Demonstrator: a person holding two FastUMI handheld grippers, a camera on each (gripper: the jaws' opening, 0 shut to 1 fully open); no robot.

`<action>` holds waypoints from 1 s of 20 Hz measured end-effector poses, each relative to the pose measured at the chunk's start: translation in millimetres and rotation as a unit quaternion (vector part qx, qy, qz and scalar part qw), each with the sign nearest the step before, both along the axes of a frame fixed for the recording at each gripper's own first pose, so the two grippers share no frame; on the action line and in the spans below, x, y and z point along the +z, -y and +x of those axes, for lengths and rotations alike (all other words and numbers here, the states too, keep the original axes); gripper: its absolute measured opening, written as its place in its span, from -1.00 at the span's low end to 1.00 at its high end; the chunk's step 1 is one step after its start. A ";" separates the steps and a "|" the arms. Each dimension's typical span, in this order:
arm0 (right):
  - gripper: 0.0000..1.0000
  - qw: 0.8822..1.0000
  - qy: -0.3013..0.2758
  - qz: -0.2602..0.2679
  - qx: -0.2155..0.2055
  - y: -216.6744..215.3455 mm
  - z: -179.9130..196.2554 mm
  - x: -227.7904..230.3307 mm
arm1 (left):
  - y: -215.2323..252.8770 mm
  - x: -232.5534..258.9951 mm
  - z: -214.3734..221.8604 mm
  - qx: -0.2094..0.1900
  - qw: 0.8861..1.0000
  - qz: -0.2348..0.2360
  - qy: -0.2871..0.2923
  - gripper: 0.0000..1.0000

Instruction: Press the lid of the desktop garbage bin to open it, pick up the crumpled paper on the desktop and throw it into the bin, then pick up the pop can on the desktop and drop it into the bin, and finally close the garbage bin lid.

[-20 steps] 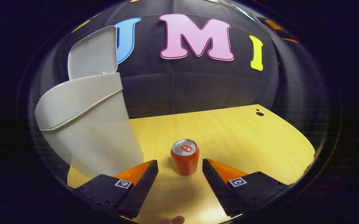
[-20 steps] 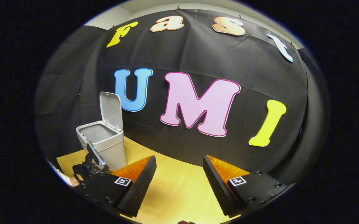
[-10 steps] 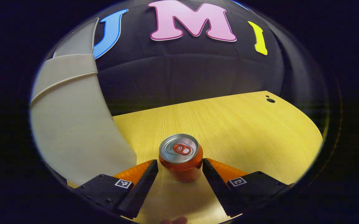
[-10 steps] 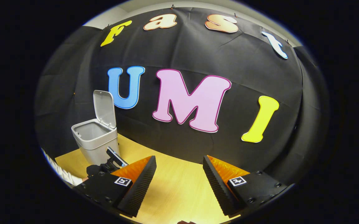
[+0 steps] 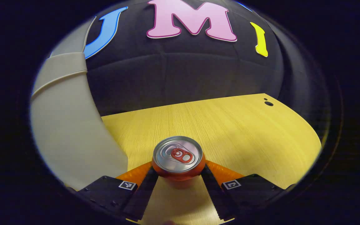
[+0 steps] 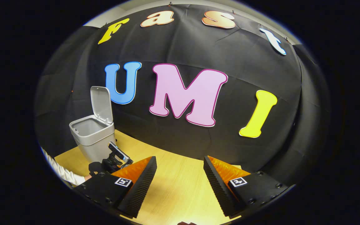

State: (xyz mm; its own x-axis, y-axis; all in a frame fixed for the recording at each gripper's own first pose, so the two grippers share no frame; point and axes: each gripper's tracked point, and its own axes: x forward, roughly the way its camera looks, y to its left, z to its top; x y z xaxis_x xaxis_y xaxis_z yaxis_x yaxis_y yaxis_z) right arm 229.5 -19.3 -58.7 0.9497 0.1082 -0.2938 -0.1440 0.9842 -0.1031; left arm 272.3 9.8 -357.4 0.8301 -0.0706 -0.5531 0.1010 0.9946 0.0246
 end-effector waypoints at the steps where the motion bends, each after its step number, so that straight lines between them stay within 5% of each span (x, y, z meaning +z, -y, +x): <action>1: 0.94 1.000 0.003 0.002 0.001 1.0 -0.6 1.7 | 1.1 13.3 -2.0 -0.003 1.000 -0.002 0.009 0.70; 7: 0.94 1.000 0.018 0.015 0.018 -4.7 0.4 9.9 | -13.2 141.5 -12.0 0.004 0.995 -0.005 0.099 0.70; 13: 0.94 0.998 0.030 0.038 0.039 -13.6 1.6 17.1 | -89.4 279.6 -19.3 0.078 0.977 0.018 0.199 0.69; 20: 0.94 0.996 0.042 0.043 0.071 -28.9 -5.6 22.4 | -192.8 261.3 -36.8 0.177 0.970 0.059 0.157 0.69</action>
